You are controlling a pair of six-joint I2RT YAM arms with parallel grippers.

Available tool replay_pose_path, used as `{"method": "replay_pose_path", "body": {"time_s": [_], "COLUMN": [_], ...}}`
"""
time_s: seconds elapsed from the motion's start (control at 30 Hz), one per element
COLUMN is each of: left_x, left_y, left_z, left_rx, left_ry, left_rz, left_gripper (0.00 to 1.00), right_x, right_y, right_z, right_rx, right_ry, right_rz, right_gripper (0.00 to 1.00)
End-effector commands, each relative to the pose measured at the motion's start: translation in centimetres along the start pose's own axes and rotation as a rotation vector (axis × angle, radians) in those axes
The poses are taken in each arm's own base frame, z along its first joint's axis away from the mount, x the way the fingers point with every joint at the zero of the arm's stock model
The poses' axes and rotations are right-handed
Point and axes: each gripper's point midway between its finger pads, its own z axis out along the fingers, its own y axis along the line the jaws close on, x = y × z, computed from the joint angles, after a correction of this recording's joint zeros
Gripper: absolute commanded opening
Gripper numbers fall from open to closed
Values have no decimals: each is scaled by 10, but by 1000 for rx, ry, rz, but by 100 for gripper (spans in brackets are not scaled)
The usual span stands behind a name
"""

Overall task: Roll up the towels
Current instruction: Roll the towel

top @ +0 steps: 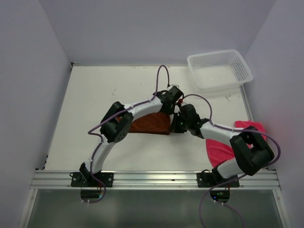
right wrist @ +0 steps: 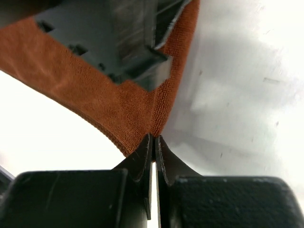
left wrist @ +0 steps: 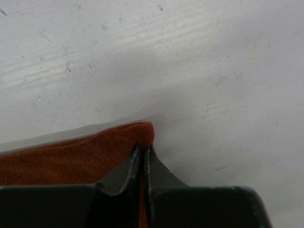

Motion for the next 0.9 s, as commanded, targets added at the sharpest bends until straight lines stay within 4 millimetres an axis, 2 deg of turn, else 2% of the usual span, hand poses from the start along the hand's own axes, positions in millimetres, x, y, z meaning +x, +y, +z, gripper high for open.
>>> {"method": "replay_pose_path", "body": {"time_s": [0.0,0.17,0.37,0.63,0.87], "left_x": [-52,-65,-69,-59,-59], "left_y": [-21,-28,-43,-44,-45], "left_z": [-44,-63,-72,-58,-56], "left_rx": [166,246,340,344,356], "left_ry": [-132,-164,-185,-162,-179], "left_rz": [-117,-150,-172,-157,-150], "left_gripper": [2,2,2,2,2], "right_x": [5,6,8,2,-5], "right_y": [-10,-24,-35,-30,-20], "right_z": [-27,-43,-55,-59,-55], "right_rx": [153,236,297,284,258], "right_ry": [13,-3,-12,-31,-33], "right_rz": [-114,-141,-162,-182,-209], "right_gripper": [0,0,0,0,0]}}
